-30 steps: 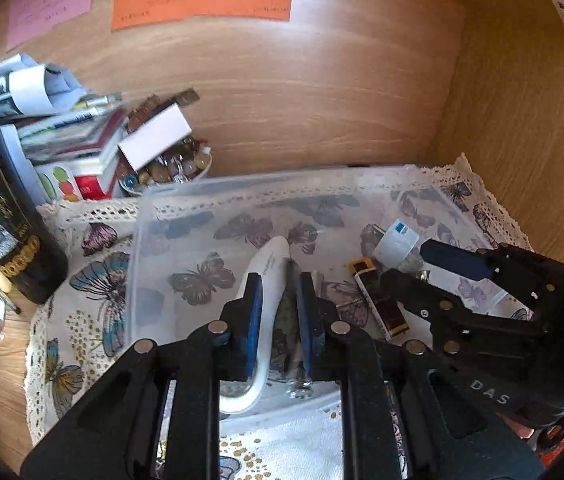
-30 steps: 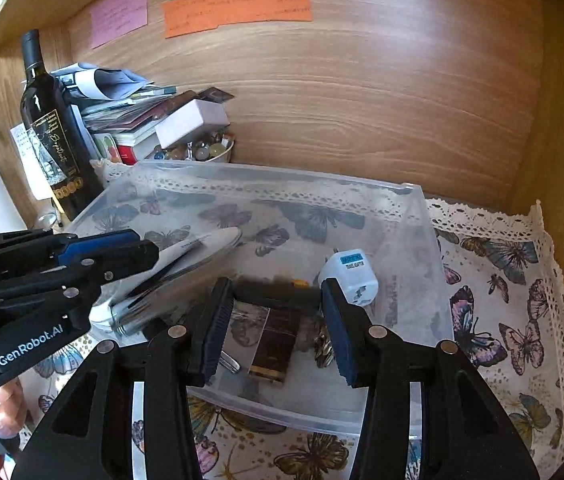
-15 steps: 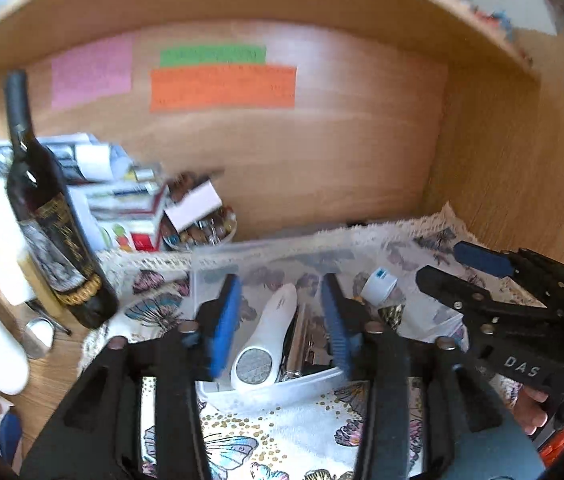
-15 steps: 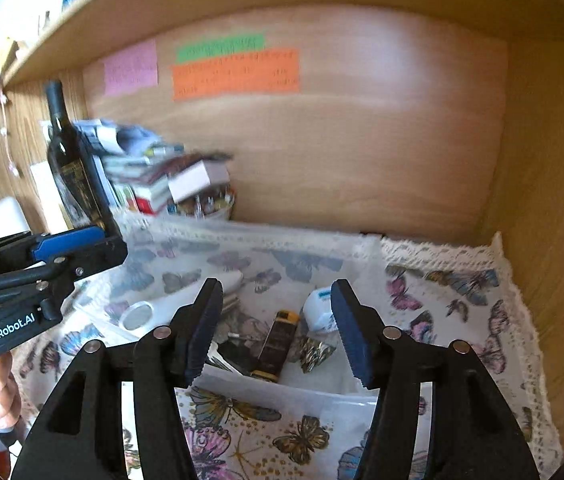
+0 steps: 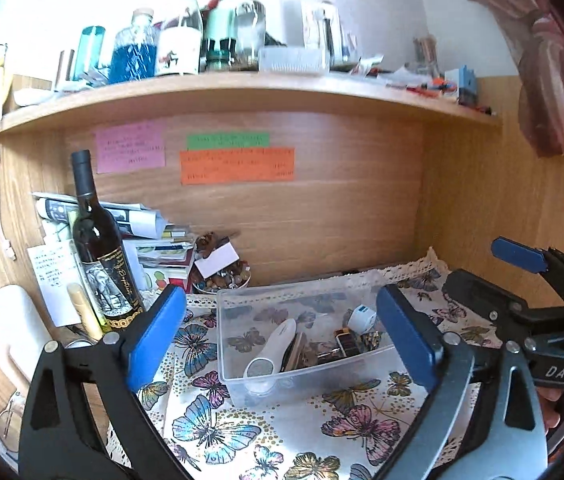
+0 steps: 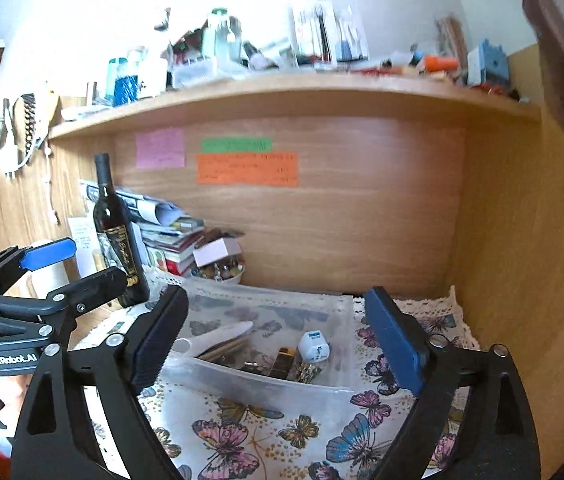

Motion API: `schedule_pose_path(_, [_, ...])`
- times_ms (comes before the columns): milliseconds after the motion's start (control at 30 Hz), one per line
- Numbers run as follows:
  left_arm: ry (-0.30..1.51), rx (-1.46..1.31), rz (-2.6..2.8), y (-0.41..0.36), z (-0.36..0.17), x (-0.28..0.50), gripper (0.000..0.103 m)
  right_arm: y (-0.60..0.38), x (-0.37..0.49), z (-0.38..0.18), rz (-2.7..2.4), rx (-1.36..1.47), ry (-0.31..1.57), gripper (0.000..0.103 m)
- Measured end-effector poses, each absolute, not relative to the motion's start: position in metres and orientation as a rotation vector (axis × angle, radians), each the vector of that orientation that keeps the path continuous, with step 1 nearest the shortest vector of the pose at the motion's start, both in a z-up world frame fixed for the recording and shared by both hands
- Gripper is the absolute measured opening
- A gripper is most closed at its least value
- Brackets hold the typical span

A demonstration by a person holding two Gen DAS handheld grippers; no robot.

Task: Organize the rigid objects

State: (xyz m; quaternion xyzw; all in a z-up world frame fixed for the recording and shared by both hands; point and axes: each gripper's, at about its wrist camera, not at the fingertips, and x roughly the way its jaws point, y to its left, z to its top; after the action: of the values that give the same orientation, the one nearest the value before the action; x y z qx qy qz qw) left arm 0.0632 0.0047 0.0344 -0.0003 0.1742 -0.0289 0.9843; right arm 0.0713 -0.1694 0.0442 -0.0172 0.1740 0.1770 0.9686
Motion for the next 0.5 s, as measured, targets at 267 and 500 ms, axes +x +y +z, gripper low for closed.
schedule_pose_path(267, [0.314,-0.007,-0.037,0.005,0.042,0.042,0.102,-0.176,0.053,0.051,0.352,-0.013,0.313,0.101])
schedule_pose_path(500, [0.307,-0.004,-0.031,0.005,0.042,0.036,0.102,-0.177,0.045,0.053,0.35,-0.009,0.299,0.102])
